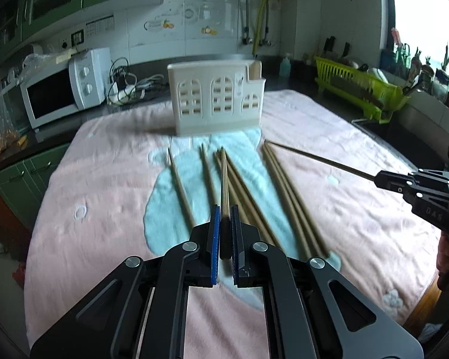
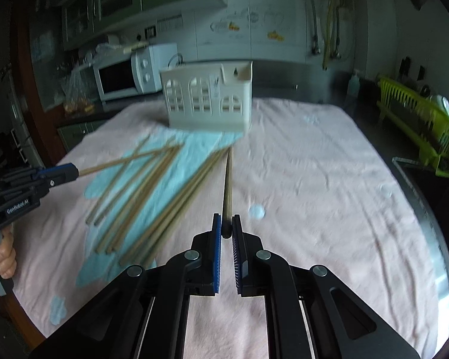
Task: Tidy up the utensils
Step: 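Lift the held chopsticks with both grippers and carry them toward the white utensil holder, then lower both chopsticks into the white holder and open both grippers, then withdraw both grippers from the holder back over the remaining chopsticks, then close the left gripper on a chopstick while the right gripper grasps another chopstick, then lift both held chopsticks and carry them over the white utensil holder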
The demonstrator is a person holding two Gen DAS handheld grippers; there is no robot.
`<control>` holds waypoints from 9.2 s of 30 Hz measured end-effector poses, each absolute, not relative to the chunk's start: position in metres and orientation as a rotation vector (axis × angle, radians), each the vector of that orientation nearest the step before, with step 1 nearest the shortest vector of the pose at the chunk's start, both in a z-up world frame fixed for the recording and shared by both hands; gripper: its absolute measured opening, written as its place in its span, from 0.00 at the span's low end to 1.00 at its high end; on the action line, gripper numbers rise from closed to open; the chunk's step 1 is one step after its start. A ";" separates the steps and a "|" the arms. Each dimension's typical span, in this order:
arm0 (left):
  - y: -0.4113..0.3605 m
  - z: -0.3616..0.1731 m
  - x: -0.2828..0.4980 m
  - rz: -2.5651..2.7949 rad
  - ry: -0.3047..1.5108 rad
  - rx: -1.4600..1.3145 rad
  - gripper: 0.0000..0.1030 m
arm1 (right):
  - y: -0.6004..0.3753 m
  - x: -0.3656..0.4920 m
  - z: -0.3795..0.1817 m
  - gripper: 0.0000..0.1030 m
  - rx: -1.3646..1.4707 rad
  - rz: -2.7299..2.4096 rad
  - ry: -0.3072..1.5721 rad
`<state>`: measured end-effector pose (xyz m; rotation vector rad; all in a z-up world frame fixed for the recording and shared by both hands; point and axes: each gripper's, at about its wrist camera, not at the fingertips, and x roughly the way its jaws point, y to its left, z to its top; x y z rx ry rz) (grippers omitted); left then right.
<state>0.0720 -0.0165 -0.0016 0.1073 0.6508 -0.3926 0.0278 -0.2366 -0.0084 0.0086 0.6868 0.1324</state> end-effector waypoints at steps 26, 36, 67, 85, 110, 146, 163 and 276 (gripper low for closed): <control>-0.027 0.049 0.115 -0.381 0.547 0.028 0.05 | -0.247 0.093 0.068 0.07 0.010 0.170 0.449; -0.026 0.055 0.134 -0.368 0.514 -0.008 0.05 | -0.242 0.131 0.091 0.07 -0.028 0.197 0.411; -0.026 0.141 0.183 -0.374 0.427 -0.021 0.04 | -0.251 0.173 0.165 0.07 -0.067 0.282 0.383; -0.041 0.275 0.244 -0.336 0.218 0.023 0.04 | -0.250 0.240 0.238 0.07 -0.049 0.298 0.325; -0.044 0.205 0.355 -0.312 0.367 -0.070 0.05 | -0.242 0.307 0.179 0.07 -0.037 0.292 0.400; 0.043 0.086 0.116 -0.093 0.556 -0.124 0.87 | -0.213 0.080 0.013 0.44 -0.062 0.289 0.724; 0.067 0.006 0.074 -0.012 0.666 -0.164 0.87 | -0.169 0.040 -0.067 0.32 -0.060 0.290 0.898; -0.003 0.008 0.110 -0.233 0.652 -0.065 0.05 | -0.217 0.061 0.047 0.07 -0.015 0.193 0.548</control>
